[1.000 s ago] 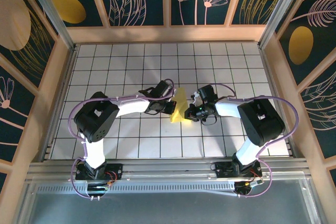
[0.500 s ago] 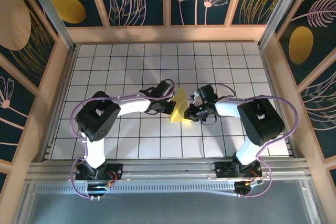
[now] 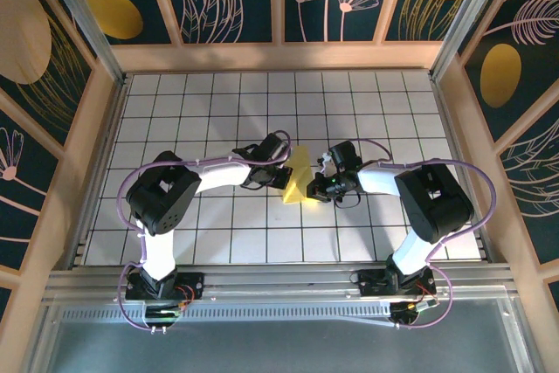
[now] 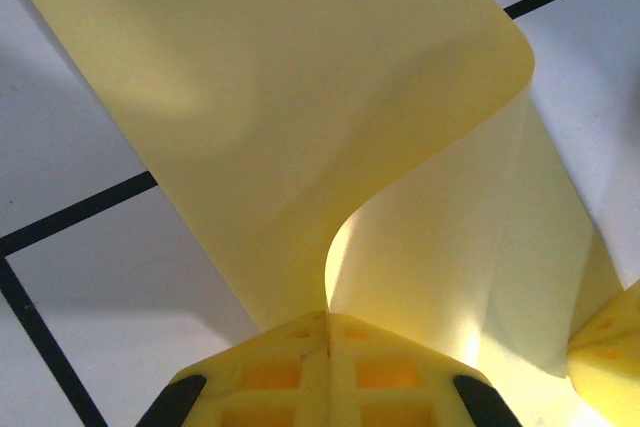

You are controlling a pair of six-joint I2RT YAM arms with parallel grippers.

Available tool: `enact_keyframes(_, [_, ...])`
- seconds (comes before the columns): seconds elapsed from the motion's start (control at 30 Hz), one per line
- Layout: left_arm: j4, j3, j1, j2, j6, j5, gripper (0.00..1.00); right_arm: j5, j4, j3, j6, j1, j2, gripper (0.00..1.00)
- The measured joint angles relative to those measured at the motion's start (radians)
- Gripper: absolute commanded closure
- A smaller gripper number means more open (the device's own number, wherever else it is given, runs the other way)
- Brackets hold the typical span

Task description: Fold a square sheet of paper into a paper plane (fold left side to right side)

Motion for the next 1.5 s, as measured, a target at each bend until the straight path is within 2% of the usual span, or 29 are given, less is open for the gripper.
enact_keyframes(1.13, [0.012,0.008,0.000,0.026,0.000,0.011,1.00,-0.029,-0.010,0.002,0.006,-0.005,-0.029,1.00])
enact_keyframes(1.5, [0.011,0.017,0.000,0.033,0.001,0.011,1.00,-0.053,0.139,0.035,0.106,-0.006,-0.005,1.00])
